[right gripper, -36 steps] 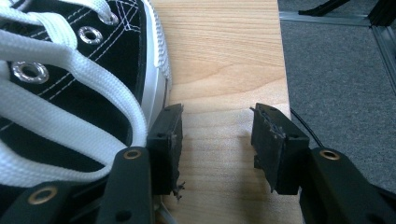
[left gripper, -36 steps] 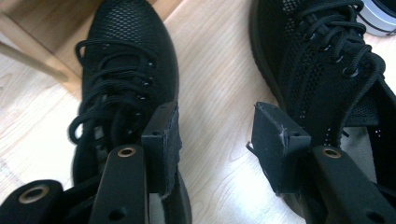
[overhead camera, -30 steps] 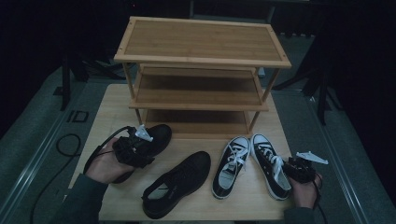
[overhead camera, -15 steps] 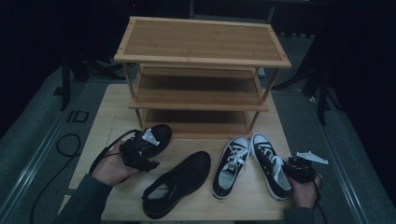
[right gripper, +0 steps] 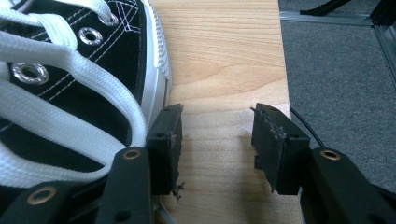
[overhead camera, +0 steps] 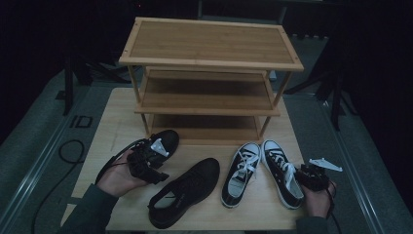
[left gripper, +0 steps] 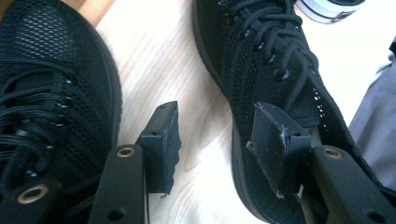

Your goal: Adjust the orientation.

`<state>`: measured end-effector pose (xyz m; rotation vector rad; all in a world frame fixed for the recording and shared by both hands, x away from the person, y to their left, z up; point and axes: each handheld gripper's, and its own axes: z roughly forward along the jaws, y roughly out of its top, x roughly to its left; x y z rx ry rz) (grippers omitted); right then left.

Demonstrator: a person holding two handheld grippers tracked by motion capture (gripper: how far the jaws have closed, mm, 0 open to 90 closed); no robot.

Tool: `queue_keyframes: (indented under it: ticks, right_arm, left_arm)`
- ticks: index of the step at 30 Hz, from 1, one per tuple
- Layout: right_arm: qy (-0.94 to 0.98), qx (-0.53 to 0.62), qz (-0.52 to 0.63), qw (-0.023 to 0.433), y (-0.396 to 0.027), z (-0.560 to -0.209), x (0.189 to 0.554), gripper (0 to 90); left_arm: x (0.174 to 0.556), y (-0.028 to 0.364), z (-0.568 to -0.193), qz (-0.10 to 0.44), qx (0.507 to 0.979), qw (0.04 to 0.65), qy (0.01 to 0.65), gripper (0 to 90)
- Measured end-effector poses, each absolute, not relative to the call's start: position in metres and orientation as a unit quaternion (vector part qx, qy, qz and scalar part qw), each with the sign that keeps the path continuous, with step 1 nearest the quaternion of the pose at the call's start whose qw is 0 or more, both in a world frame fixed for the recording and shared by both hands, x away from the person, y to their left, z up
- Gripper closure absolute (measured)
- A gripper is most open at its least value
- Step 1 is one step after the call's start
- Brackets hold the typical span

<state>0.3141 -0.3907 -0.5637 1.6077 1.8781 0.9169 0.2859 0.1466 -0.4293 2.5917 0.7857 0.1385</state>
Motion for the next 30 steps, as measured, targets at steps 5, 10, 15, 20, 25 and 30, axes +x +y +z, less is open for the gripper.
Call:
queue_keyframes:
  ticks: [5, 10, 15, 20, 25, 30]
  right_arm:
    - [0.69, 0.59, 0.337, 0.249, -0.3908, -0.5637, 0.3142, 52.4]
    - [0.69, 0.59, 0.338, 0.249, -0.3908, -0.5637, 0.3142, 52.4]
    - [0.69, 0.59, 0.337, 0.249, -0.3909, -0.5637, 0.3142, 52.4]
    - [0.69, 0.59, 0.337, 0.249, -0.3908, -0.5637, 0.3142, 52.4]
    - [0.69, 0.59, 0.337, 0.249, -0.3908, -0.5637, 0.3142, 52.4]
    - [0.69, 0.59, 0.337, 0.249, -0.3909, -0.5637, 0.3142, 52.4]
  left_arm:
    - [0.2839, 0.1447, -0.4306, 0.046, 0.935, 0.209, 0.282, 52.2]
    - [0.2812, 0.1419, -0.4318, 0.039, 0.937, 0.213, 0.275, 52.2]
    - [0.2796, 0.1407, -0.4345, 0.028, 0.937, 0.22, 0.271, 52.2]
    - [0.2794, 0.1403, -0.4363, 0.026, 0.938, 0.218, 0.268, 53.6]
    - [0.2771, 0.1387, -0.4372, 0.025, 0.939, 0.216, 0.265, 54.1]
    - [0.2759, 0.1385, -0.4354, 0.028, 0.94, 0.215, 0.264, 54.0]
